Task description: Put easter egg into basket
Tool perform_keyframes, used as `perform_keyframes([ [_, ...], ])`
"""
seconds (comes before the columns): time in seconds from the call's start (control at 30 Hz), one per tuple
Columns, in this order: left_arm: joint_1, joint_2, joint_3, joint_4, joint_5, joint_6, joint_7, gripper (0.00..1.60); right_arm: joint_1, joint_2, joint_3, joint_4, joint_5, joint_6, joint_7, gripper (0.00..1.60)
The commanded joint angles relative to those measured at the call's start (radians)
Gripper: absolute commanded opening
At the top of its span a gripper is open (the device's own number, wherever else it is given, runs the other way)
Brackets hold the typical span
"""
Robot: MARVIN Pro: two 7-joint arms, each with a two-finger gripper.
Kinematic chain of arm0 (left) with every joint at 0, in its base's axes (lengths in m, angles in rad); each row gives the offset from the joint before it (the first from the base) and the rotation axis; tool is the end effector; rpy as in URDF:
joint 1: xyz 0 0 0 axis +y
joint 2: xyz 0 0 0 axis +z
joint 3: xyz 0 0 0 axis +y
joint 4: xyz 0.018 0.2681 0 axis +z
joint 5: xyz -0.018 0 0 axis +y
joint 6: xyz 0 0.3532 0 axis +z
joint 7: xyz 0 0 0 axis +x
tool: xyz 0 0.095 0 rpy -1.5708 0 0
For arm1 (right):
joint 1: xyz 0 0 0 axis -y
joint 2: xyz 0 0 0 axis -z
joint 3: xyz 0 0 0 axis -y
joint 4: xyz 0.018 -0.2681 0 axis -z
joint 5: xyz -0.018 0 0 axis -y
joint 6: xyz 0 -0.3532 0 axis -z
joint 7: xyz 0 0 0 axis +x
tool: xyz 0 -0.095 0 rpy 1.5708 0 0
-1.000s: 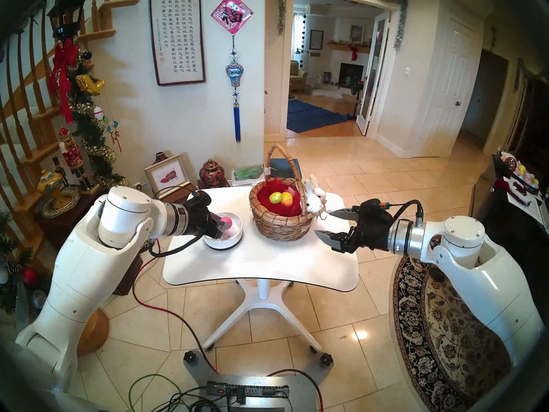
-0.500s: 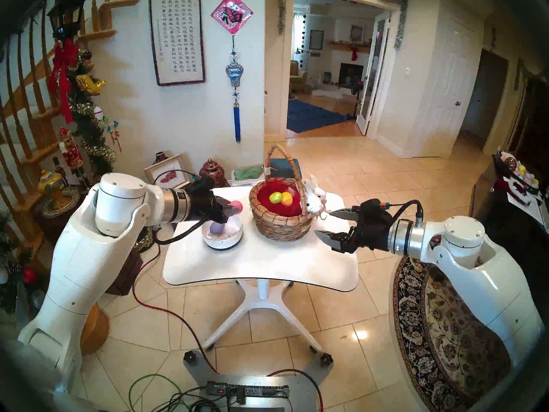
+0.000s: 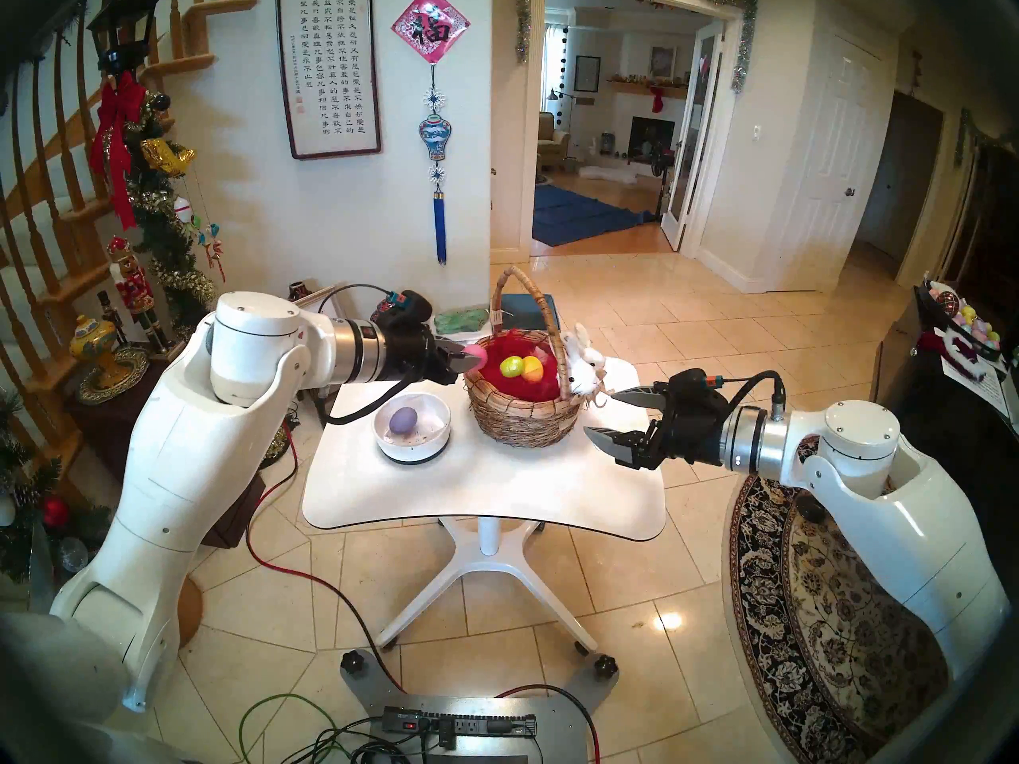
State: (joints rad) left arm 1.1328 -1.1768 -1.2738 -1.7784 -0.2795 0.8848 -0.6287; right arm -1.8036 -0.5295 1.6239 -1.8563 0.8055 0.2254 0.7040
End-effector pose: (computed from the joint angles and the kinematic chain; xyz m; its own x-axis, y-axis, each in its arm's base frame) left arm 0.4747 -0.0828 -0.1071 0.3004 -0.3063 0.9033 -0.7517 -0.6589 0.0266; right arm 0.3893 -0.0997 -0.1902 0.2101 0.2583 0.9429 0.7848 -0.6197 -0.0051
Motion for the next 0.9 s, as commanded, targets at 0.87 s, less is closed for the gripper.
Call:
perform_keyframes([
  [0.87, -0.283, -0.142, 0.122, 0.431, 0.05, -0.16, -0.088, 0.87, 0.002, 0.002, 0.009, -0.002, 0.001, -0.002, -0.002, 1.6],
])
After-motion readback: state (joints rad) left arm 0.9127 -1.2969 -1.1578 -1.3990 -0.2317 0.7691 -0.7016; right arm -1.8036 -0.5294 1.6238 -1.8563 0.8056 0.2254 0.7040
